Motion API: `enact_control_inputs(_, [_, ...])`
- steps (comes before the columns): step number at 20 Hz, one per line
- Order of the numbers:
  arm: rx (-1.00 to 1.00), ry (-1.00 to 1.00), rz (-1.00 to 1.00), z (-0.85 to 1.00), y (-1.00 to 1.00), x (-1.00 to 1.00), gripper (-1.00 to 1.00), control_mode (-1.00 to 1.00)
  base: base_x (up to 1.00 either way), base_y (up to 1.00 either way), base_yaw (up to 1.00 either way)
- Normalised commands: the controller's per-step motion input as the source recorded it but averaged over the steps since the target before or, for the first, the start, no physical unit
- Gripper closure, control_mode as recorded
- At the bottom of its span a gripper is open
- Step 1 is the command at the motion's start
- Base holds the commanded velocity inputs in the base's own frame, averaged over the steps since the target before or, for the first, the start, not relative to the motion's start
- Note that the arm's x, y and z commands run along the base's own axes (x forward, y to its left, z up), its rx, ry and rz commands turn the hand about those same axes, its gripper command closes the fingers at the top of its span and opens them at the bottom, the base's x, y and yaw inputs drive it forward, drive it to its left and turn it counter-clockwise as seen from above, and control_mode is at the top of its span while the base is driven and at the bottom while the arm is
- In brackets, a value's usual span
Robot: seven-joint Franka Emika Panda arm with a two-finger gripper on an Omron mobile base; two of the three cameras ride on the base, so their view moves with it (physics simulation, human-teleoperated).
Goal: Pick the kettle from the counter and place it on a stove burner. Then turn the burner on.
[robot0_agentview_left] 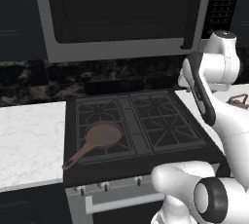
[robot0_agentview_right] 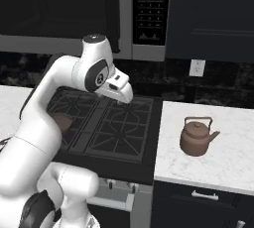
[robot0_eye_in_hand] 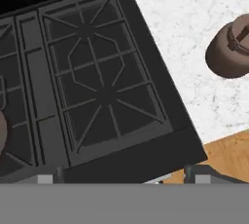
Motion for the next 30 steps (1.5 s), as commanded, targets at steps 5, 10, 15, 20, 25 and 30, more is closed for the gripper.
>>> enact_control_inputs(5, [0.02, 0.0, -0.47, -0.04, -1.0, -0.11, -1.0, -1.0, 0.0, 0.0, 0.0])
enact_control_inputs(10, [0.14, 0.0, -0.37, 0.0, -1.0, 0.03, -1.0, -1.0, 0.0, 0.0, 0.0])
enact_control_inputs(15, [0.18, 0.0, -0.35, -0.07, -1.0, 0.11, -1.0, -1.0, 0.0, 0.0, 0.0])
enact_control_inputs(20, [0.17, 0.0, -0.18, -0.1, -1.0, 0.4, -1.0, -1.0, 0.0, 0.0, 0.0])
enact_control_inputs(25, [0.07, 0.01, -0.02, -0.19, -0.82, 0.5, -1.0, -1.0, 0.0, 0.0, 0.0])
enact_control_inputs(30, [0.0, 0.0, 0.0, -0.17, -0.12, 0.4, -1.0, -1.0, 0.0, 0.0, 0.0])
